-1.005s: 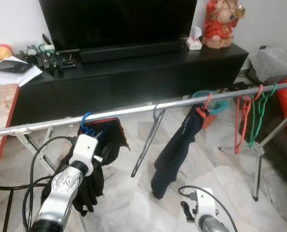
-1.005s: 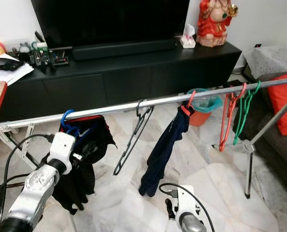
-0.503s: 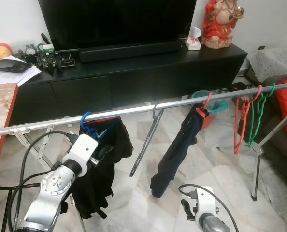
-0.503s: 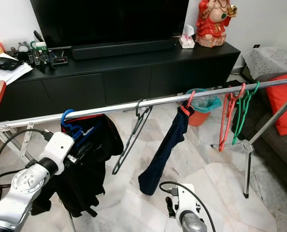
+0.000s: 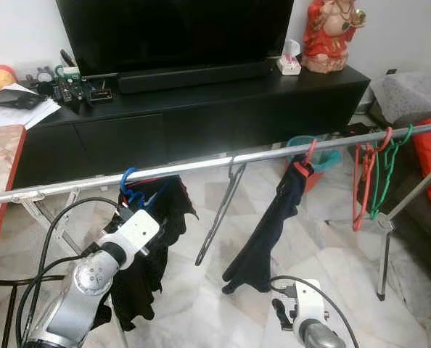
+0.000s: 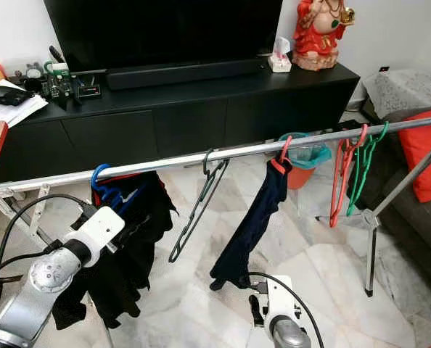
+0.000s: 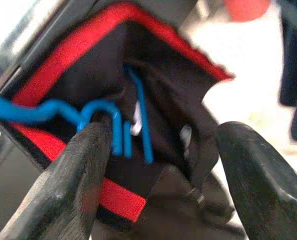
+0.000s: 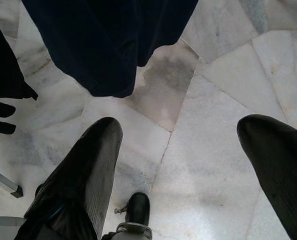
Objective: Hang hanger
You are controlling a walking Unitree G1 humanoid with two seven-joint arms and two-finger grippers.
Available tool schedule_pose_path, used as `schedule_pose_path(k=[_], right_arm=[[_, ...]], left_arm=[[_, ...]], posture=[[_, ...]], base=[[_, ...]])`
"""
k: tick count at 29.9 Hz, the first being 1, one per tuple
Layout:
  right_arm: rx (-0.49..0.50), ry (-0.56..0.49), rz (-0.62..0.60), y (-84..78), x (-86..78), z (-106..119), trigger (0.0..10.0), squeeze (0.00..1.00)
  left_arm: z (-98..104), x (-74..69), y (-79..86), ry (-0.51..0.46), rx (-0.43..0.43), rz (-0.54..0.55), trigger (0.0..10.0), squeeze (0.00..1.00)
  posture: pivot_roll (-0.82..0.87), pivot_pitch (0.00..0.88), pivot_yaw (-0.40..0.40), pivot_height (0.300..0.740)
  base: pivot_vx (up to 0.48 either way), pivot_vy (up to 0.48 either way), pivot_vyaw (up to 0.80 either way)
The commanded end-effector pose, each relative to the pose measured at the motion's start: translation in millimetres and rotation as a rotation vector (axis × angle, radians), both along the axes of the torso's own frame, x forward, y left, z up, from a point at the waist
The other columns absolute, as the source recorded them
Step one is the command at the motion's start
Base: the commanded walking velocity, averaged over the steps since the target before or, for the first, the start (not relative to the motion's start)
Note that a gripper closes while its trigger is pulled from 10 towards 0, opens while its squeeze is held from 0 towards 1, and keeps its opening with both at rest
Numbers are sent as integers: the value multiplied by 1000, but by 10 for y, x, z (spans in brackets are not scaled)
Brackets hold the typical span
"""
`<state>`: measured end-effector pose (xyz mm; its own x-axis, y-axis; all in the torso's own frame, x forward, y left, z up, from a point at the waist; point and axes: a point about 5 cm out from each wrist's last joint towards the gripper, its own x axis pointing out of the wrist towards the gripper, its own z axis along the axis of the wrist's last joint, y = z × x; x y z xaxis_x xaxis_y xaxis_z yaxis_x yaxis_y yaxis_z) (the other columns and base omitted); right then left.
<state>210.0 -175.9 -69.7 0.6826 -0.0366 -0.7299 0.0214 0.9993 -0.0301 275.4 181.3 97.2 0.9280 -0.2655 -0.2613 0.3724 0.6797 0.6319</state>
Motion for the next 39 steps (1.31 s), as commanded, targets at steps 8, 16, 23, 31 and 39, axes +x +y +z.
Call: schedule_pose_path(k=[8, 16, 23, 31, 39], right_arm=[[-6, -3, 11, -4, 23, 13, 10000, 0], [-5, -1, 11, -1, 14, 7, 10000, 0], [-3, -2, 10, 5, 15, 8, 10000, 0], [-2, -4, 3, 1, 13, 8, 10000, 0], [-4, -4, -1, -12, 15, 10, 10000, 0]], left_arm=[[36, 119, 85, -59, 81, 147, 10000, 0], [153, 189, 194, -149, 112, 259, 10000, 0], [143, 209, 134, -149, 69, 240, 10000, 0], [-19, 229, -64, -78, 16, 121, 10000, 0], [-130, 281, -84, -75, 3, 134, 10000, 0]], posture=[[18, 0, -68, 740], [17, 0, -69, 740], [21, 0, -71, 740], [16, 0, -70, 740], [10, 0, -73, 740]], base=[[0, 0, 0], [0, 0, 0], [0, 0, 0], [0, 0, 0], [0, 0, 0]])
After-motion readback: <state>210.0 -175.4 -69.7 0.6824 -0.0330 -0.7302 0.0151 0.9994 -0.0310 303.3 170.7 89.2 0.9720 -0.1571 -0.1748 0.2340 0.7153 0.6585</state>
